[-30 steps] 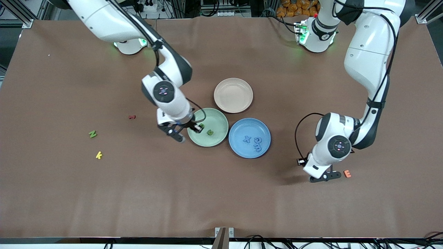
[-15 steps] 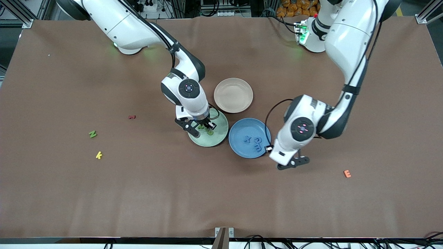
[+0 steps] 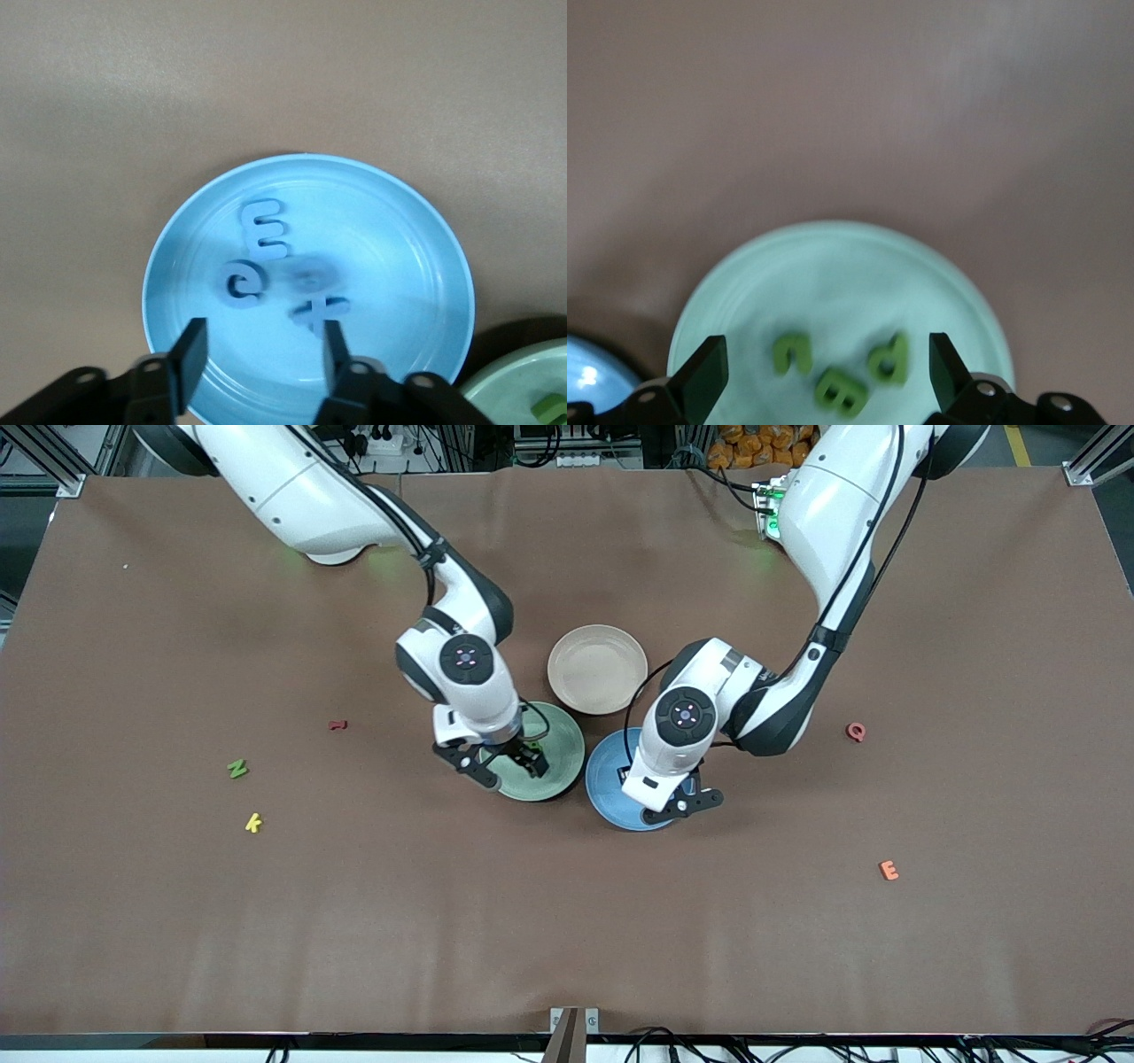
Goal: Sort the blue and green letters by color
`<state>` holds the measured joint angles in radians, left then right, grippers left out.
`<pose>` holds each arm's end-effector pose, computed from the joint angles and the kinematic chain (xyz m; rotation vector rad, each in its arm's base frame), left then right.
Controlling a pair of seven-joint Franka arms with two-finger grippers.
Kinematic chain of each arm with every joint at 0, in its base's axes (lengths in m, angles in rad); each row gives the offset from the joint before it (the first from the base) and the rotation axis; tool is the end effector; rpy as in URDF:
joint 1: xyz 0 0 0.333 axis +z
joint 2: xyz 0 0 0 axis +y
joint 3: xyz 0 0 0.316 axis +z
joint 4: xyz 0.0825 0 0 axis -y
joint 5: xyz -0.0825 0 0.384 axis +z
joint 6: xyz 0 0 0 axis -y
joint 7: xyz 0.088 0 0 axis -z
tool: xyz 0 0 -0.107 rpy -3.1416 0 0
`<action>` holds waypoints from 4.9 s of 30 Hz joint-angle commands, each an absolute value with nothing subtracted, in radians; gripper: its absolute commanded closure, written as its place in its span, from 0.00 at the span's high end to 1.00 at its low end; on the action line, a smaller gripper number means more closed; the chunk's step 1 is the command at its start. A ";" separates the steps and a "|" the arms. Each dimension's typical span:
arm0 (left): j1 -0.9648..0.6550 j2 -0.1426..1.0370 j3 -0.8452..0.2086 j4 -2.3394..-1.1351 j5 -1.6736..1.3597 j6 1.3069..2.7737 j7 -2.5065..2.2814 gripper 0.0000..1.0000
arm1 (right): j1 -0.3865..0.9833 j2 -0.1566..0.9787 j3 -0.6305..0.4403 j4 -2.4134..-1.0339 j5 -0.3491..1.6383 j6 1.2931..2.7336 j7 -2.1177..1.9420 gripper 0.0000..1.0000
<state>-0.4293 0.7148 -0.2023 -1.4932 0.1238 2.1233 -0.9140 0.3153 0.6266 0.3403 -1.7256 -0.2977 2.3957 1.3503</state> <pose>0.5871 -0.3938 0.2488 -3.0878 -0.3996 0.1103 0.5535 0.3924 0.2460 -2.9561 0.8381 -0.0959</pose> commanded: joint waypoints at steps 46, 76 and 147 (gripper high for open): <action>-0.089 0.109 -0.155 -2.045 -0.017 2.013 -0.287 1.00 | -0.380 0.330 0.212 -2.221 -0.316 2.549 -0.426 0.98; -0.021 -0.032 -0.074 -1.701 -0.045 1.729 -0.044 1.00 | -0.388 0.419 0.132 -2.283 -0.244 2.749 -0.558 0.77; -0.026 0.012 -0.084 -1.557 -0.038 1.594 -0.034 1.00 | -0.012 0.391 0.313 -1.956 -0.028 2.358 0.432 0.05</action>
